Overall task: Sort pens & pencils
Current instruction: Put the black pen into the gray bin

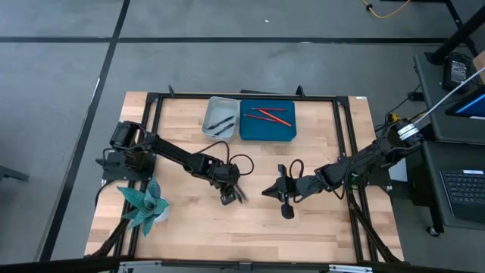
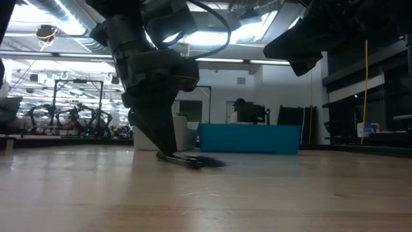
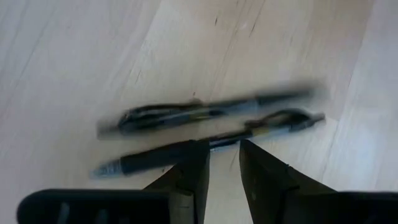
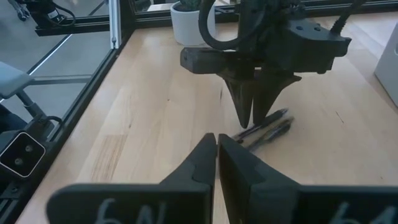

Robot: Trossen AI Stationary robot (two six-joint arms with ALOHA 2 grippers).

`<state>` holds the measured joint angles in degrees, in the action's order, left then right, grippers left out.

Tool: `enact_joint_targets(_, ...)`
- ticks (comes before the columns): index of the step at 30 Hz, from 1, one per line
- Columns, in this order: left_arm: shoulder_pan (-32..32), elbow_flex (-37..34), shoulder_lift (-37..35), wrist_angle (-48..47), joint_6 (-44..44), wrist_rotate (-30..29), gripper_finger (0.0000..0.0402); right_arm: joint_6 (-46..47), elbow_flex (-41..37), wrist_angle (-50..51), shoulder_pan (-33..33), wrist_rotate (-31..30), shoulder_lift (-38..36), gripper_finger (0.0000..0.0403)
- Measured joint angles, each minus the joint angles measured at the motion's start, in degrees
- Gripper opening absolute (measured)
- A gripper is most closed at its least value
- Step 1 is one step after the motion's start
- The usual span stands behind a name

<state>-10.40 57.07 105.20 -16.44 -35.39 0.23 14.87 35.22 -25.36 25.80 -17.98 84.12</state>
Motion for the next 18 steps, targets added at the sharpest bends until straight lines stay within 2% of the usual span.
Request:
enact_joint_targets(7, -0.1, 0.0, 0.1, -1.2, 0.5, 0.2, 0.0082, 0.0, 0.0, 0.0, 0.0, 0.1, 0.0, 0.002)
enact_joint_targets(10, -0.2, -0.1, 0.1, -1.6, 3.3, 0.4, 0.0081, 0.0, 0.0, 0.0, 0.0, 0.1, 0.0, 0.002)
enact_joint_targets(18, -1.4, 0.6, 0.3, -3.1, 20.6, 0.2, 0.008, 0.1, 0.0, 0.0, 0.0, 0.1, 0.0, 0.002)
